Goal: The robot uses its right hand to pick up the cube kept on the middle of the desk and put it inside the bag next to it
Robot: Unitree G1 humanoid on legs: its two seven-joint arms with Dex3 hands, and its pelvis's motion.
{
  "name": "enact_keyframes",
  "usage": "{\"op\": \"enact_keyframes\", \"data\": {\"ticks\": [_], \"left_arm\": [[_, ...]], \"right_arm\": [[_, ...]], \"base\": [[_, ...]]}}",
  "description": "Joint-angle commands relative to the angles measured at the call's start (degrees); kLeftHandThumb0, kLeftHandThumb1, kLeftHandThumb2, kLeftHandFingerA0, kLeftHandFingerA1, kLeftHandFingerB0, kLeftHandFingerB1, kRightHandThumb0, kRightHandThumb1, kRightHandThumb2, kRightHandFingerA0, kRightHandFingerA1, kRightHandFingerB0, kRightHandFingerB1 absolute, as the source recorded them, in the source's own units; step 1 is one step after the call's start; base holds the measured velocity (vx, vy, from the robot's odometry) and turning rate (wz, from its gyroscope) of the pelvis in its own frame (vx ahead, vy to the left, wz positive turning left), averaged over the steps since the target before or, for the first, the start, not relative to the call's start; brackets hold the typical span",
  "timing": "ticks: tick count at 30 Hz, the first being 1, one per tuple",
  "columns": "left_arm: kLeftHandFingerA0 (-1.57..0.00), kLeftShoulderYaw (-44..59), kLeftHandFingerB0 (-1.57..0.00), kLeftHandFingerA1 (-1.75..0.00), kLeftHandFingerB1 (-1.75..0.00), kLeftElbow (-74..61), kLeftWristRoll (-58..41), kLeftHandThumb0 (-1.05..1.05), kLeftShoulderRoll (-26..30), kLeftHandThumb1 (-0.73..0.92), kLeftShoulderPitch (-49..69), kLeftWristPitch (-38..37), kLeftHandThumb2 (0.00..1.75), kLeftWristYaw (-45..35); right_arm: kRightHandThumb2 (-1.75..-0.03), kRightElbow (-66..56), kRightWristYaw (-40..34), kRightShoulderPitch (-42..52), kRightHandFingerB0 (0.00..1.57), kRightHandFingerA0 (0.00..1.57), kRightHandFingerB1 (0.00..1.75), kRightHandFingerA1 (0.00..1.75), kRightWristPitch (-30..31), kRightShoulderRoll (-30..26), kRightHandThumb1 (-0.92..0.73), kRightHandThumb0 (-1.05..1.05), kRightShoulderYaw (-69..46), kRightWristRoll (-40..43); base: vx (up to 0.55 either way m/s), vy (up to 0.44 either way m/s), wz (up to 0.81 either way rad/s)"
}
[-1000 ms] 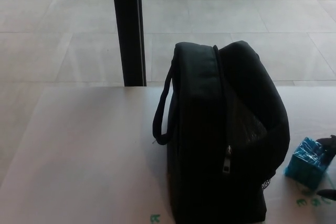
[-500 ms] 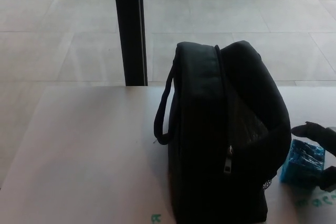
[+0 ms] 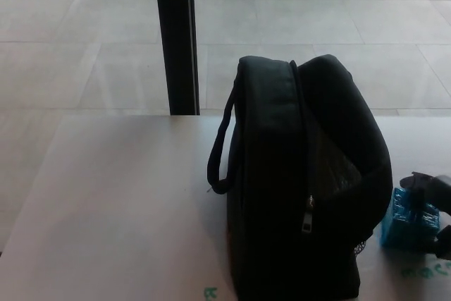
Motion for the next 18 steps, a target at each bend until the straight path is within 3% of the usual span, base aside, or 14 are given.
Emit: {"op": "enact_keyframes", "data": {"ticks": [1,3,4,5,6,7,8,10,11,12,13,14,15,18], "left_arm": [[-0.22,-1.2,-0.13,-0.52,-0.39,-0.3,0.6,-0.67,0.1,0.78,-0.8,0.2,0.62,-1.0],[-0.22,-1.3,-0.13,-0.52,-0.39,-0.6,0.7,-0.67,0.2,0.78,-0.6,0.0,0.62,-1.1],[-0.22,-1.4,-0.13,-0.53,-0.39,-0.1,0.8,-0.67,0.3,0.78,-0.8,-0.5,0.62,-1.5],[-0.22,-1.5,-0.13,-0.52,-0.39,-0.2,0.7,-0.66,0.3,0.79,-0.5,-0.5,0.62,-1.6],[-0.21,-1.5,-0.12,-0.52,-0.38,-0.3,0.7,-0.65,0.1,0.79,-0.6,-0.2,0.62,-1.5],[-0.21,-1.5,-0.12,-0.52,-0.38,-0.3,0.6,-0.65,0.0,0.79,-0.8,0.1,0.62,-1.2],[-0.22,-1.5,-0.12,-0.52,-0.38,-0.7,0.5,-0.64,-0.1,0.8,-0.8,0.3,0.63,-1.0],[-0.21,-1.5,-0.11,-0.52,-0.38,-0.7,0.3,-0.65,0.0,0.79,-1.0,0.4,0.62,-1.3],[-0.21,-1.5,-0.11,-0.51,-0.38,-0.4,0.3,-0.68,0.2,0.78,-1.1,0.3,0.62,-1.6],[-0.16,-1.4,-0.09,-0.54,-0.46,-0.2,0.2,-0.7,0.1,0.62,-1.2,0.2,0.88,-1.6],[-0.16,-1.4,-0.09,-0.54,-0.46,-0.2,0.2,-0.7,0.1,0.62,-1.2,0.2,0.88,-1.5],[-0.16,-1.5,-0.1,-0.54,-0.47,0.1,0.4,-0.69,0.2,0.64,-1.3,0.0,0.88,-1.5],[-0.16,-1.5,-0.11,-0.54,-0.46,0.3,0.5,-0.69,0.2,0.64,-1.4,0.0,0.88,-1.4],[-0.18,-1.8,-0.1,-0.56,-0.47,0.4,1.0,-0.69,0.4,0.63,-0.9,-0.7,0.91,-1.5]], "right_arm": [[-0.56,-0.9,14.3,-1.3,0.0,0.03,0.22,0.69,6.9,-3.6,-0.54,-0.38,6.7,-6.5],[-0.56,-1.4,14.5,-0.8,0.0,0.03,0.22,0.69,7.2,-3.6,-0.54,-0.38,6.8,-5.9],[-0.75,-1.8,13.2,0.1,0.0,0.04,0.19,0.58,8.0,-2.6,-0.46,-0.39,5.9,-4.6],[-0.57,-2.5,12.3,0.8,0.0,0.08,0.24,0.59,7.3,-2.6,-0.58,-0.37,5.9,-4.6],[-0.58,-3.0,10.7,1.5,0.01,0.39,0.32,0.93,6.1,-2.5,-0.61,-0.36,5.9,-4.8],[-0.58,-3.2,8.7,1.9,0.01,0.39,0.32,0.93,4.7,-2.2,-0.61,-0.36,5.8,-5.0],[-0.6,-3.9,5.6,2.7,0.13,0.64,0.32,1.14,2.4,-1.8,-0.68,-0.33,5.5,-5.1],[-0.62,-4.8,5.1,3.1,0.19,0.68,0.34,1.24,2.4,-1.7,-0.73,-0.33,5.5,-5.7],[-0.67,-5.0,3.5,3.2,0.42,0.59,0.4,1.42,0.0,-2.2,-0.8,-0.31,6.5,-7.2],[-0.66,-5.3,2.5,3.2,0.56,0.62,0.41,1.37,-1.0,-2.3,-0.82,-0.29,7.0,-8.0],[-0.66,-5.4,2.4,3.2,0.56,0.62,0.41,1.37,-1.1,-2.3,-0.82,-0.29,7.0,-8.1],[-0.62,-4.8,0.2,3.2,0.89,0.75,0.62,1.55,-3.3,-2.6,-0.59,-0.36,7.4,-8.8],[-0.6,-4.6,-1.0,3.3,0.75,0.78,0.59,1.58,-4.3,-2.8,-0.58,-0.33,7.5,-9.3],[-0.66,-4.7,-7.8,5.4,0.75,0.82,0.6,1.53,-8.0,-3.1,-0.63,-0.3,6.2,-9.7]], "base": [[0.0,0.0,0.0],[0.0,0.0,0.0],[0.0,0.0,0.0],[0.0,0.0,0.0],[0.0,0.0,0.0],[0.0,0.0,0.0],[0.0,0.0,0.0],[0.0,0.0,0.0],[0.0,0.0,0.0],[0.0,0.0,0.0],[0.0,0.0,0.0],[0.0,0.0,0.0],[0.0,0.0,0.0],[0.0,0.0,0.0]]}}
